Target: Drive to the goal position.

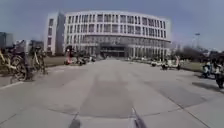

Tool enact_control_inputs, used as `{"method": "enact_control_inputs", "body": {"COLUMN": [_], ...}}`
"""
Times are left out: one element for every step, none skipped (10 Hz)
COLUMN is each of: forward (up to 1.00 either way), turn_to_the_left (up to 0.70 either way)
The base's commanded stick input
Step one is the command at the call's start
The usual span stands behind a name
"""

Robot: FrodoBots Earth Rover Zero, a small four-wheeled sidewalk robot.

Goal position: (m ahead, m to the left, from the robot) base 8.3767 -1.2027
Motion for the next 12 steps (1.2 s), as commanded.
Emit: {"method": "enact_control_inputs", "body": {"forward": [0.85, 0.85, 0.85, 0.85, 0.85, 0.85, 0.85, 0.85, 0.85, 0.85, 0.85, 0.85], "turn_to_the_left": [-0.09, -0.28, -0.33, -0.33, -0.31, -0.29, -0.27, -0.24, -0.16, -0.07, 0.01, 0.01]}}
